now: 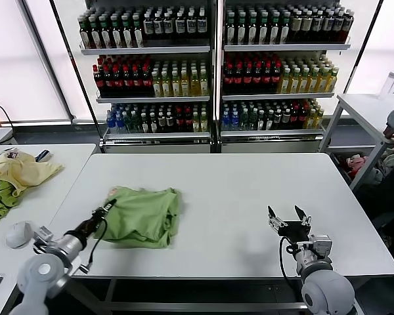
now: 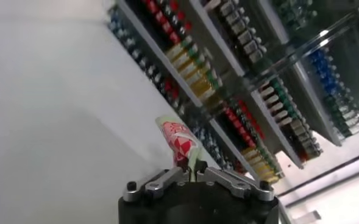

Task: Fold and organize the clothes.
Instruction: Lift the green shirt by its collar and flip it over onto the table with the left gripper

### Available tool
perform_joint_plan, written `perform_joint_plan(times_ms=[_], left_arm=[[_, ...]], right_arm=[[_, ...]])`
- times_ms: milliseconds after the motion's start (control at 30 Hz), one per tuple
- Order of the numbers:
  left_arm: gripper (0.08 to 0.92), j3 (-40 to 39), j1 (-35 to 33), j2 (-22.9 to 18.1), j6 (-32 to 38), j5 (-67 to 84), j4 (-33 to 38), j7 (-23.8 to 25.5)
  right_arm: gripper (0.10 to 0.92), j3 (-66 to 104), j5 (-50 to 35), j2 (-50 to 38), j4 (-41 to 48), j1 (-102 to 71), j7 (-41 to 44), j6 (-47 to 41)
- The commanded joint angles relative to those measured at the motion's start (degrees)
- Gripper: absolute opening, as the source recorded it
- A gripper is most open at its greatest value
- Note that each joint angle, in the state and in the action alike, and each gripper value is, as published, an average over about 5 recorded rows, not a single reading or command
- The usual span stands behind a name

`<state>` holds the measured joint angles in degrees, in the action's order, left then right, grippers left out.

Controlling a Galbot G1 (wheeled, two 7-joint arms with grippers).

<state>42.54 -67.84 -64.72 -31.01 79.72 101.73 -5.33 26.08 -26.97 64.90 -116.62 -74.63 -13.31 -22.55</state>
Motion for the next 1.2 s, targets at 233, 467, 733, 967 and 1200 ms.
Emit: perform_joint_plan(times_ms=[233, 467, 733, 967, 1200], left_arm=[[0.108, 7.2, 1.2, 20.6, -2.3, -23.9, 13.6, 0.0], [0.108, -16.6, 1.2, 12.4, 1.2, -60.5, 12.8, -0.6], [0.108, -37.6, 10.7, 0.3, 2.9, -82.3, 2.8, -1.5], [0.108, -48.4, 17.1, -6.3, -1.2, -81.4, -2.7, -3.7], [0.108, -52.0, 19.1, -11.9, -2.2, -83.7, -9.2, -6.9]], right_arm=[[0.823, 0.4, -0.8, 0.3, -1.5, -0.4, 0.1, 0.4], [0.823, 0.4, -0.3, 1.1, -2.4, -1.2, 0.1, 0.6], [0.823, 0.1, 1.6, 2.4, -2.6, -1.8, 0.1, 0.7], [0.823, 0.7, 3.2, 3.5, -2.6, -1.4, 0.2, 0.5], [0.823, 1.2, 3.5, 3.6, -2.3, -1.4, 0.3, 0.5]])
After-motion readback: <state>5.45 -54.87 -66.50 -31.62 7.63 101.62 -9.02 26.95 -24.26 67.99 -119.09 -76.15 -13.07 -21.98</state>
